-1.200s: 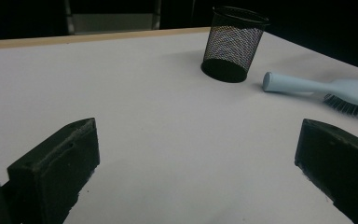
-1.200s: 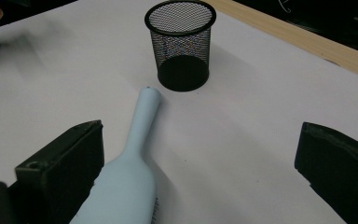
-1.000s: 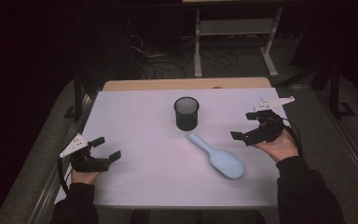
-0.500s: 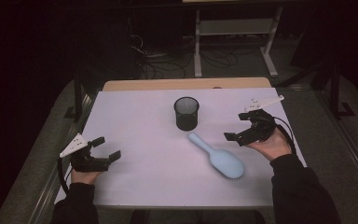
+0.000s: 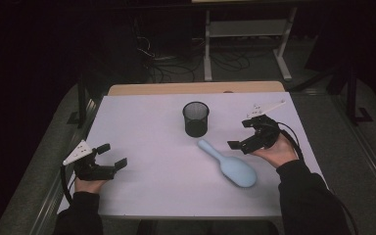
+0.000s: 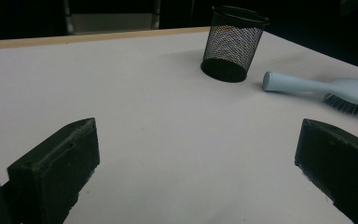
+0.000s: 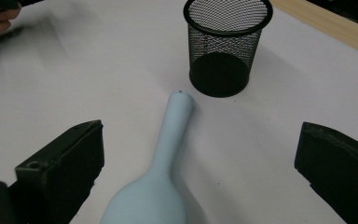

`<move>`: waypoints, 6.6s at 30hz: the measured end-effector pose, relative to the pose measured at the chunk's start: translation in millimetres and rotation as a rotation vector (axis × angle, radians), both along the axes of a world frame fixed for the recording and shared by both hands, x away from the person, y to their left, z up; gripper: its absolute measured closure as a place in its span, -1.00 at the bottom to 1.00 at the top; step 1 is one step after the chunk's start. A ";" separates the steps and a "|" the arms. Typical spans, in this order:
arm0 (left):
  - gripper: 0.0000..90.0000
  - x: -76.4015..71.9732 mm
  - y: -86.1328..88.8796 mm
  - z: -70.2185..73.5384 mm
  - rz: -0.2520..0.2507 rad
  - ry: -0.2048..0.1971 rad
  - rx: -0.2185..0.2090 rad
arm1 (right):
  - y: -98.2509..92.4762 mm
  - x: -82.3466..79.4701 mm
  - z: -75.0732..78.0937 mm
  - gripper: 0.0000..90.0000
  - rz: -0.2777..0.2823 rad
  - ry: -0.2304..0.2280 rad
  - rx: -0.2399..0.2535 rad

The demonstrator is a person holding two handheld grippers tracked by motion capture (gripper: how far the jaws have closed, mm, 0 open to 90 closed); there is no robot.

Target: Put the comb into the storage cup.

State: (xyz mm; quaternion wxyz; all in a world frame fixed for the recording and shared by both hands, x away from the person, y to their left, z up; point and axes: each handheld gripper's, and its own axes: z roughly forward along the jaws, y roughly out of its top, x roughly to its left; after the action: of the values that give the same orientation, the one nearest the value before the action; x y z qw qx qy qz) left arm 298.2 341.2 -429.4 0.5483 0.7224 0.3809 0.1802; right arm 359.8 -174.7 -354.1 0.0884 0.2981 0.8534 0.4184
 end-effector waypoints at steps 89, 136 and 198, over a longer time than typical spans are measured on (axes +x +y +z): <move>-1.00 0.8 -0.7 -1.0 -0.009 0.002 0.010 | 80.5 16.4 -48.0 0.00 0.238 0.136 -0.113; -1.00 1.0 -1.8 -1.6 -0.018 0.005 0.008 | 96.6 25.5 -71.0 0.97 0.192 0.124 -0.331; -1.00 1.3 -2.5 -2.6 -0.017 0.013 0.015 | 16.7 41.5 -75.2 0.97 -0.084 0.137 -0.279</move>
State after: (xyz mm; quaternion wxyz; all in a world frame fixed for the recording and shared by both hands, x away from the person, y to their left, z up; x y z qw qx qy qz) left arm 299.5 338.8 -432.0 0.5421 0.7307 0.3768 0.1738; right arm 401.2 -158.0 -429.3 0.0880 0.3459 0.8942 0.2704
